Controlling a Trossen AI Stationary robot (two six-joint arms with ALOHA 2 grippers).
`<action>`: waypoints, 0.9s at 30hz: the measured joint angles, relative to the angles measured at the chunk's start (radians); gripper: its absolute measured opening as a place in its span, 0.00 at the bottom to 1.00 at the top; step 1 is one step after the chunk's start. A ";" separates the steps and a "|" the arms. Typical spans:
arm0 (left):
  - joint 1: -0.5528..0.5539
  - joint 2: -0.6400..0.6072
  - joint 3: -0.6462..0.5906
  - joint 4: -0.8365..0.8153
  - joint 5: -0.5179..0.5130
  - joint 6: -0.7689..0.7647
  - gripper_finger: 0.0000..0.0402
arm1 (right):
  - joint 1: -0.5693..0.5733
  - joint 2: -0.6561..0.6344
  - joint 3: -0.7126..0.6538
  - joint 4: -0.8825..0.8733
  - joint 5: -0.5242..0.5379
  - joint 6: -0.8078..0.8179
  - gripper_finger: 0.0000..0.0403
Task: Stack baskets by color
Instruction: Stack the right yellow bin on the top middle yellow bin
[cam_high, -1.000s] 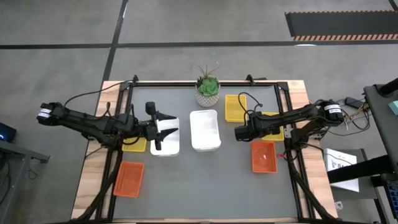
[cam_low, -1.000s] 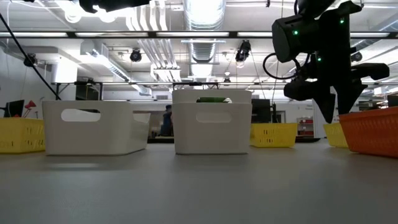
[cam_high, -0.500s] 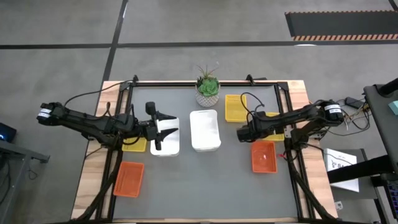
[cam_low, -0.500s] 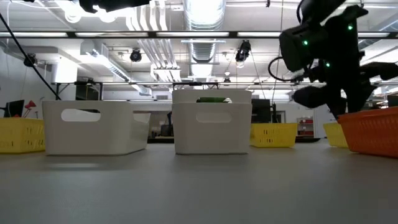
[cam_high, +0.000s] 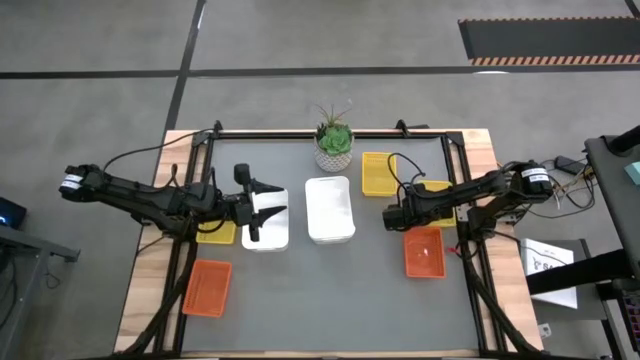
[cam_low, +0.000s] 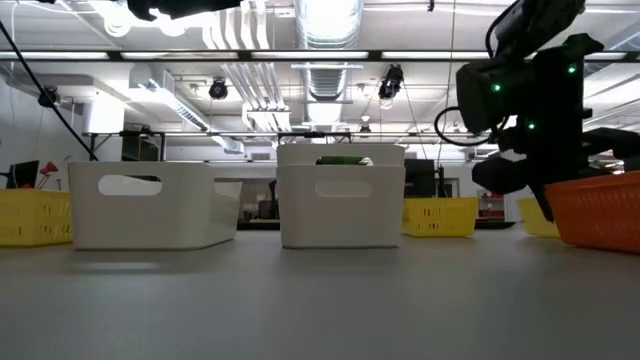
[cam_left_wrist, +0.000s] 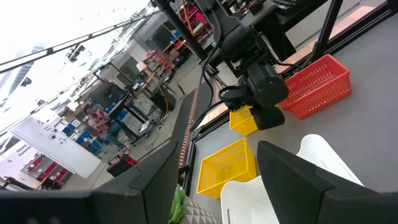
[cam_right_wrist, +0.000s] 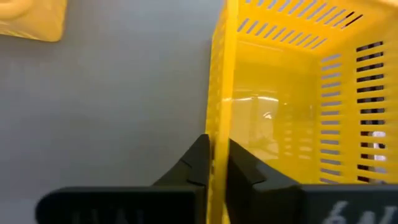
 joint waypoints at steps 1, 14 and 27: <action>0.000 0.000 0.000 0.000 0.000 0.000 0.50 | 0.000 0.000 0.004 0.001 0.000 -0.003 0.04; -0.001 0.000 0.000 0.001 0.000 0.002 0.50 | -0.029 -0.001 0.259 -0.270 0.108 -0.035 0.02; -0.001 0.000 0.000 -0.001 0.000 0.001 0.50 | -0.134 0.026 0.524 -0.243 0.160 -0.113 0.02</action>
